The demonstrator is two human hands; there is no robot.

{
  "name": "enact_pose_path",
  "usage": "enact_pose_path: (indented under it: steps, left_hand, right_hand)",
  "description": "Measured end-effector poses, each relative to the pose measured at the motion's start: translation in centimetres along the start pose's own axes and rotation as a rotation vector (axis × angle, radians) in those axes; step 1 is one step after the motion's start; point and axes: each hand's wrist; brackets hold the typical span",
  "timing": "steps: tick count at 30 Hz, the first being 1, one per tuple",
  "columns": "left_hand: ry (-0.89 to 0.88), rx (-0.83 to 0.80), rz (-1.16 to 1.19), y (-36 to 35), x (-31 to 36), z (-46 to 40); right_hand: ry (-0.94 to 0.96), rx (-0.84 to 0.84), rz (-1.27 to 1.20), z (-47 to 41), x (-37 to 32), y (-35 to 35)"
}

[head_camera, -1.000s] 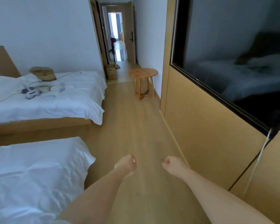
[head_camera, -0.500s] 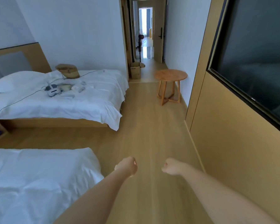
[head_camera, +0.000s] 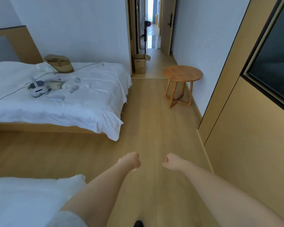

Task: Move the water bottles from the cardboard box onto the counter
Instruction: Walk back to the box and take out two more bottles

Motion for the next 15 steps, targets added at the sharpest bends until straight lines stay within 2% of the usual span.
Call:
enact_pose_path:
  steps: [6,15]
  left_hand:
    - [-0.054,-0.028,-0.025,8.9,-2.1,-12.8]
    - [-0.075,-0.104,-0.028,16.2,-2.1,-31.5]
  right_hand:
    - [-0.035,0.024,-0.047,-9.7,-5.9,8.7]
    - [-0.077,0.005,-0.096,-26.0,-8.6,18.8]
Point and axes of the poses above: each hand's wrist, its own z-axis away from the middle knuckle, its own y-axis out of the back of the hand, x = y × z, and after that the axes turned 13 degrees about -y, right-handed
